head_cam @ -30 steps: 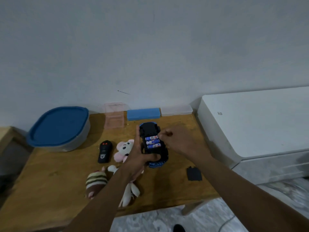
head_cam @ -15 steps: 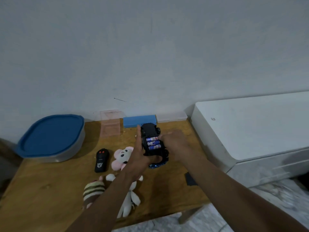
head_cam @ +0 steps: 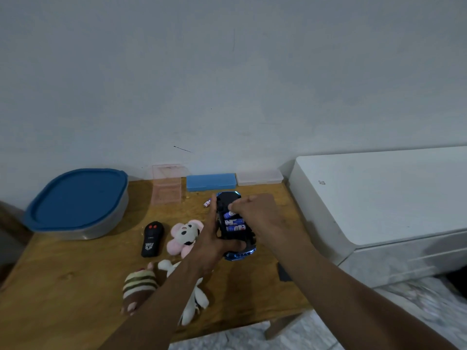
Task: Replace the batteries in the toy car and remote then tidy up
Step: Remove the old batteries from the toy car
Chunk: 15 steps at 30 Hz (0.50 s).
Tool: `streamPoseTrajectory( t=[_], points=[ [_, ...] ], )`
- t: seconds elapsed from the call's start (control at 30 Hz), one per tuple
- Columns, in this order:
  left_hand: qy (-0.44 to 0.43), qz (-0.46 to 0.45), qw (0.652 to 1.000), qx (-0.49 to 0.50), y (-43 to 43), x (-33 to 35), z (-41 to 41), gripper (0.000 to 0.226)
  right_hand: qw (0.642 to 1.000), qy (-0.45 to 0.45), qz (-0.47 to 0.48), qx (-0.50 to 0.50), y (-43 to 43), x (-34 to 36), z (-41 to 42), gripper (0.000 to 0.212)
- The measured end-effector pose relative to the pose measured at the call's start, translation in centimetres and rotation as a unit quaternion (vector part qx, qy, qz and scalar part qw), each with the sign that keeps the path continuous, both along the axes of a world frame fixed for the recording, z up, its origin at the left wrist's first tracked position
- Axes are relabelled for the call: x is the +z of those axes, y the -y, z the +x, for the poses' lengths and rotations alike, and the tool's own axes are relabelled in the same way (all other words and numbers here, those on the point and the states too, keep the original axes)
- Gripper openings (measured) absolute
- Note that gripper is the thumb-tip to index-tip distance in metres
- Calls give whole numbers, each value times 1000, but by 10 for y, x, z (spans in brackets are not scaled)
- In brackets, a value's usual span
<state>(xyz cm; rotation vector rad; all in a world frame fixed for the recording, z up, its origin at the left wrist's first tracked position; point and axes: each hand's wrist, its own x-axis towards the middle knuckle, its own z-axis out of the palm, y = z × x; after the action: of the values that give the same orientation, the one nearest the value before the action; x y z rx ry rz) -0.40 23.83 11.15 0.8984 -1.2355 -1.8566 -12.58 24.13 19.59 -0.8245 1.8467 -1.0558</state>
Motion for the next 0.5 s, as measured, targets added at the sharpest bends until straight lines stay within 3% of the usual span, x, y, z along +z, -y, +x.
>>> streamPoseTrajectory(
  t=[0.13,0.23,0.37,0.5],
  points=[
    [1,-1,1000,-4,2,4,-2,125,999,-27,-24,0,-2,-7,-4,14],
    [3,-11,1000,-16,5,7,1,125,999,32,-41,3,-5,-5,-9,25],
    [3,-2,1000,-24,6,9,3,126,994,73,-84,5,-6,-4,-15,14],
    [6,1,1000,-29,2,9,2,123,974,202,-101,-4,-4,-1,-29,16]
  ],
)
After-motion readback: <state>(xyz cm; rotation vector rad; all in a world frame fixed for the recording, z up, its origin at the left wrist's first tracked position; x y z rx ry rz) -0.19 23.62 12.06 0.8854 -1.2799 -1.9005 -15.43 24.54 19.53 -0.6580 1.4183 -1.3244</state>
